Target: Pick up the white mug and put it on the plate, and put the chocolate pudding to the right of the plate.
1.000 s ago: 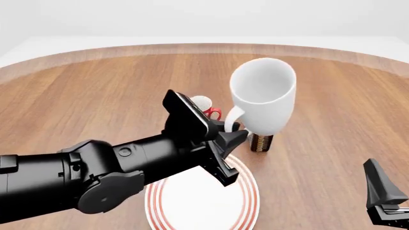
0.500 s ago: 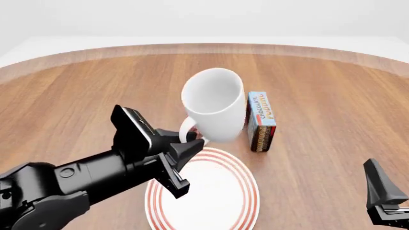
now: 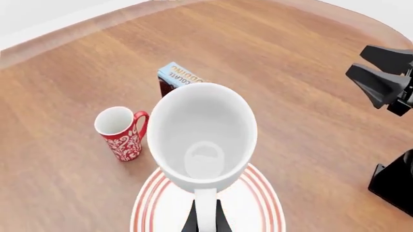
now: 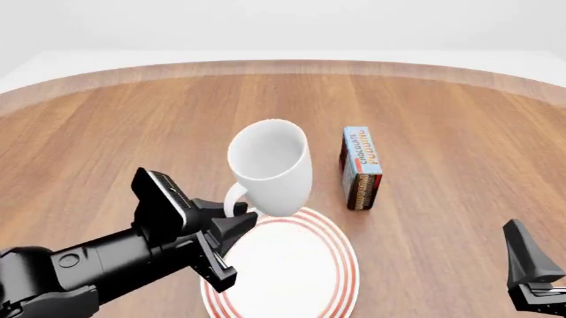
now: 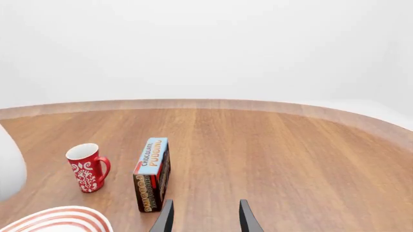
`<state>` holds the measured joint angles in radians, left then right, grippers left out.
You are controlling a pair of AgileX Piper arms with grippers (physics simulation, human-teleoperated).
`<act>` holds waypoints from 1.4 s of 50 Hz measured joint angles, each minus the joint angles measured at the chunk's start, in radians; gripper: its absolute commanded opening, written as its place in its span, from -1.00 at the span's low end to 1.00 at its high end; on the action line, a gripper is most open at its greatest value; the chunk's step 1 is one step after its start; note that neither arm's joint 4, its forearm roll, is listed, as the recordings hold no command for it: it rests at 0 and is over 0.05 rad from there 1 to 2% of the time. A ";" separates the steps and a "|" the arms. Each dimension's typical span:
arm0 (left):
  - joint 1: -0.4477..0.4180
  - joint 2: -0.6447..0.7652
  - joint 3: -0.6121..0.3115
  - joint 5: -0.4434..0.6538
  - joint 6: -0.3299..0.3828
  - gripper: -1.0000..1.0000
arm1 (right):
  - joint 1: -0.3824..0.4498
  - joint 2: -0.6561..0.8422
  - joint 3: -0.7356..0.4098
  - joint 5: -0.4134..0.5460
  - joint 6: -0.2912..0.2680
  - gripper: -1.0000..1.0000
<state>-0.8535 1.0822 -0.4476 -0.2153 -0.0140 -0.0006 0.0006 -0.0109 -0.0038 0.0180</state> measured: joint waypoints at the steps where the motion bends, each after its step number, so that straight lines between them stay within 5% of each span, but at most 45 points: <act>1: 0.001 0.000 0.004 -0.001 -0.002 -1.00 | 0.000 0.000 0.000 0.000 0.000 1.00; 70: -0.020 0.088 0.113 -0.002 -0.068 -1.00 | 0.000 0.000 0.000 0.000 0.000 1.00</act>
<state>-0.8735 1.1697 -0.3346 -0.2173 -0.0825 -0.0007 0.0006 -0.0109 -0.0039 0.0179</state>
